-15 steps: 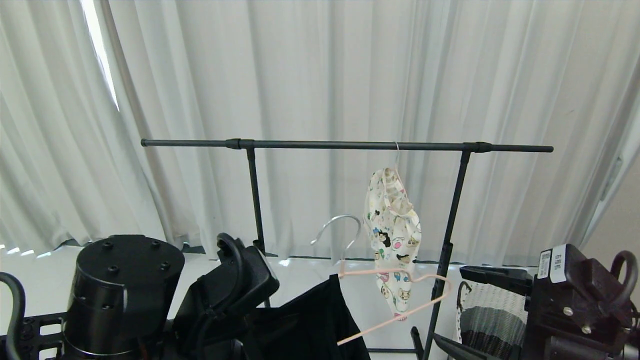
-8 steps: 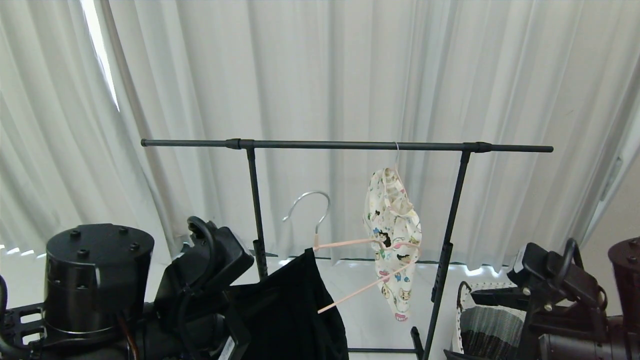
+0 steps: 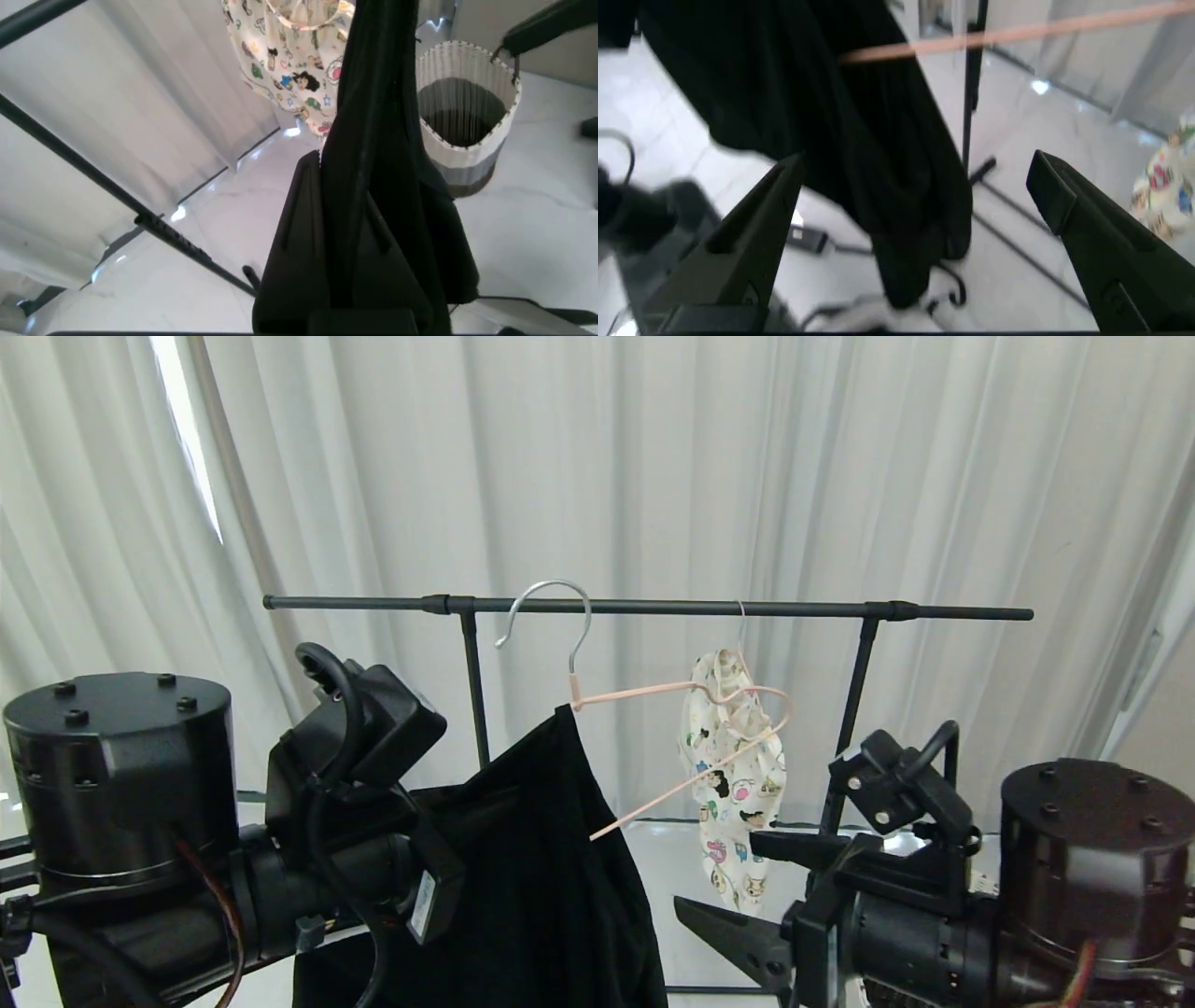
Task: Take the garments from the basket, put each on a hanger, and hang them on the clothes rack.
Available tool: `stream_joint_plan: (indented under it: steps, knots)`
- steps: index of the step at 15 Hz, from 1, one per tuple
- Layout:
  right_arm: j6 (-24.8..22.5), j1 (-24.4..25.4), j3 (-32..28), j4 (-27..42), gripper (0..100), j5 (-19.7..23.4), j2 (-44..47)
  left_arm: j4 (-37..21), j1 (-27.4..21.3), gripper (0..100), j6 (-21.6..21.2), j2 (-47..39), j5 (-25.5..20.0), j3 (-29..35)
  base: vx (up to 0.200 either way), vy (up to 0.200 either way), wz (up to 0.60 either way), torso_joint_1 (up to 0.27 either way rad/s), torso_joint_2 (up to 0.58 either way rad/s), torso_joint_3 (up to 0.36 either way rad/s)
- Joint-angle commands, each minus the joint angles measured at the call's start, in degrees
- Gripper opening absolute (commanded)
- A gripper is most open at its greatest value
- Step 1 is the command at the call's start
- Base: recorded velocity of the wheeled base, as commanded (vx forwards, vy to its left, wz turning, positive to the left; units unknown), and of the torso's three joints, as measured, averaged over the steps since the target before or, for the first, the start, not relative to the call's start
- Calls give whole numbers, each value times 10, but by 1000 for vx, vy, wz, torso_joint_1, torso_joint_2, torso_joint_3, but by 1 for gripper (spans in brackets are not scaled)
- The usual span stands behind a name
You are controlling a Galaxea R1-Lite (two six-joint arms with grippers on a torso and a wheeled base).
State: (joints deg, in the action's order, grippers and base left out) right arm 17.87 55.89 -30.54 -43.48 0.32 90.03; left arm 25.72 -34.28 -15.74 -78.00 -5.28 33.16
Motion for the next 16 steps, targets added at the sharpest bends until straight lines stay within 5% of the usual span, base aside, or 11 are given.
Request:
stream_joint_plan:
  steps: [1, 7, 16]
  knots:
    - [1, 9, -14, -48, 100, -17, 91, 0, 5, 0, 0, 1, 0, 5, 0, 0, 0, 0, 0, 0]
    - [23, 10, -87, -50, 100, -57, 142, 0, -1, 0, 0, 0, -2, 17, 0, 0, 0, 0, 0, 0]
    - [38, 2, -108, -59, 100, -90, 161, 0, -2, 0, 0, -1, -3, 19, 0, 0, 0, 0, 0, 0]
